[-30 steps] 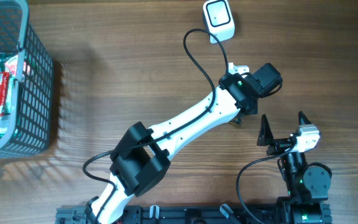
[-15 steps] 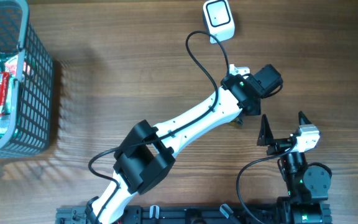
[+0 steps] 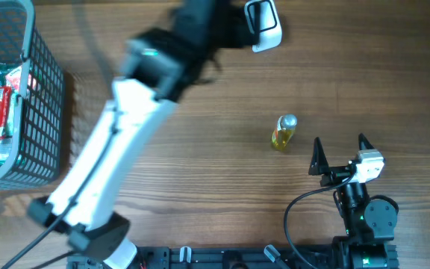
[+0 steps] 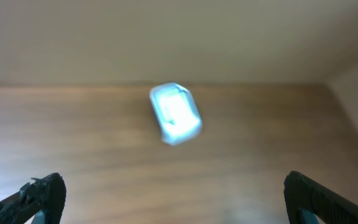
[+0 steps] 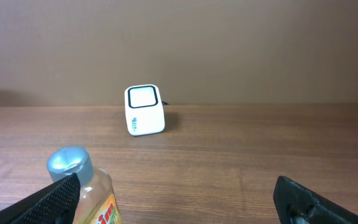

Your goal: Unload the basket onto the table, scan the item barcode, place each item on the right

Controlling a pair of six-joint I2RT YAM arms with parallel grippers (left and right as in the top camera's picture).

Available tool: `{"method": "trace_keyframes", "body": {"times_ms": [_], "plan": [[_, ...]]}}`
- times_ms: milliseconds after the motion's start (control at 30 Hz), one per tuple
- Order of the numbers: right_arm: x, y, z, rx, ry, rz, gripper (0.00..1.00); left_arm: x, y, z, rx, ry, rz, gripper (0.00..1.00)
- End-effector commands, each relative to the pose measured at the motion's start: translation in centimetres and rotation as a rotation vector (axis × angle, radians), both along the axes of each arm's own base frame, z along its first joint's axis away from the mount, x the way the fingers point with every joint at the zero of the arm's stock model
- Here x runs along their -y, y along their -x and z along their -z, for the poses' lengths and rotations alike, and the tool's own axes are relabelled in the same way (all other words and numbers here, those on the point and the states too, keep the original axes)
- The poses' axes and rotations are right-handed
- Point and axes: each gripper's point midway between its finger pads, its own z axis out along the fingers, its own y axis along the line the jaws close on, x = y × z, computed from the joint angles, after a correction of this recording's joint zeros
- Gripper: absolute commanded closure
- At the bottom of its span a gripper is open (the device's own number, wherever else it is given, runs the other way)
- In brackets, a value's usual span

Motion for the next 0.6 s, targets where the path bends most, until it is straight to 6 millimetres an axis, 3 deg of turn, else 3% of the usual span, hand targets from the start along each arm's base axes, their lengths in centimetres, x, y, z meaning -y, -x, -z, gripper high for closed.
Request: {"method": "trace_keyframes", "body": {"times_ms": [0, 33, 100, 167, 300, 367, 567], "plan": [[-0.1, 0.0, 0.0, 0.001, 0.014, -0.008, 0.00, -11.5, -2.1, -3.2, 0.101, -0.159, -0.206, 0.00], [-0.1, 0.0, 0.0, 0.001, 0.014, -0.008, 0.00, -17.2, -2.6, -3.7, 0.104, -0.184, -0.351, 0.00], [-0.1, 0.0, 0.0, 0.001, 0.014, -0.008, 0.00, -24.5, -2.7, -3.4, 0.074, -0.206, -0.503, 0.00], [-0.1, 0.0, 0.0, 0.001, 0.014, -0.008, 0.00, -31.1, -1.8, -2.9, 0.034, -0.199, -0.629, 0.00], [-0.1, 0.0, 0.0, 0.001, 0.013, -0.008, 0.00, -41.9, 1.3, -1.5, -0.032, -0.167, -0.842, 0.00], [-0.1, 0.0, 0.0, 0.001, 0.014, -0.008, 0.00, -44.3, 2.1, 0.0, -0.084, -0.144, -0.876, 0.00], [-0.1, 0.0, 0.0, 0.001, 0.013, -0.008, 0.00, -48.5, 0.7, 10.0, -0.345, -0.043, -0.865, 0.00]]}}
